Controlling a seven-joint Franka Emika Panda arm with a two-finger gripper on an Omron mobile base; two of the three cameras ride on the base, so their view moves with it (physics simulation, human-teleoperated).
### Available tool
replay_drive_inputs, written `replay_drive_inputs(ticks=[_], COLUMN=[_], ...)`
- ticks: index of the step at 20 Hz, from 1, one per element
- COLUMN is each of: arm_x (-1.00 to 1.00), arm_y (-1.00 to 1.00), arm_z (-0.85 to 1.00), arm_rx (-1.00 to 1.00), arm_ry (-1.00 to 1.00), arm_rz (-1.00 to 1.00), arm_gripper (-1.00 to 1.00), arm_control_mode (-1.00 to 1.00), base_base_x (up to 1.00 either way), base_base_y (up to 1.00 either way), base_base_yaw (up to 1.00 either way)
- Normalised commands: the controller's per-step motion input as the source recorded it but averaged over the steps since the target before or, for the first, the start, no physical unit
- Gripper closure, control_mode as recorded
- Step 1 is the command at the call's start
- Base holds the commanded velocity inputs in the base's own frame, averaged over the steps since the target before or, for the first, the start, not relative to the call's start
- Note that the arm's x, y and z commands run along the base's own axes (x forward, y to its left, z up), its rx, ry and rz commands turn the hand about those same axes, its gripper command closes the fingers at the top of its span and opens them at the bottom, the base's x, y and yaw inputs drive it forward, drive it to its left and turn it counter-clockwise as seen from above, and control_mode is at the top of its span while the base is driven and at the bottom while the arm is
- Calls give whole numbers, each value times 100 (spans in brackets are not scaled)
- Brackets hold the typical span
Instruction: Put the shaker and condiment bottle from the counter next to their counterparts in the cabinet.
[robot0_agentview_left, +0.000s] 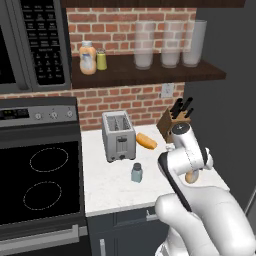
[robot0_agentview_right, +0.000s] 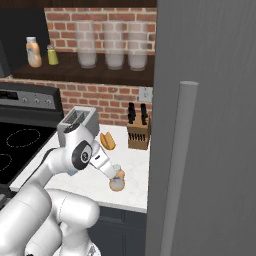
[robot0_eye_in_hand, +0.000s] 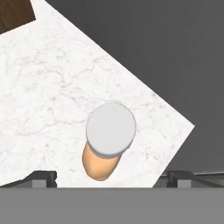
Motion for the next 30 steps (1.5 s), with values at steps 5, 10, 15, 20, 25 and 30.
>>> replay_drive_inputs(ticks=[5,10,15,20,25,30], arm_x=[0,0,0,0,0,0], arm_y=[-2,-4,-3,-1,0,0], arm_z=[-28,-36,-42,-45,-48,-52], arm_rx=[0,-1,0,0,-1,-3], arm_ry=[-3,-1,0,0,0,-1], arm_rz=[0,0,0,0,0,-4], arm_gripper=[-100,-100,-100,-100,-100,100], arm_control_mode=[-100,-100,-100,-100,-100,-100], base_base_x=[0,0,0,0,0,0], base_base_y=[0,0,0,0,0,0], base_base_yaw=[0,0,0,0,0,0])
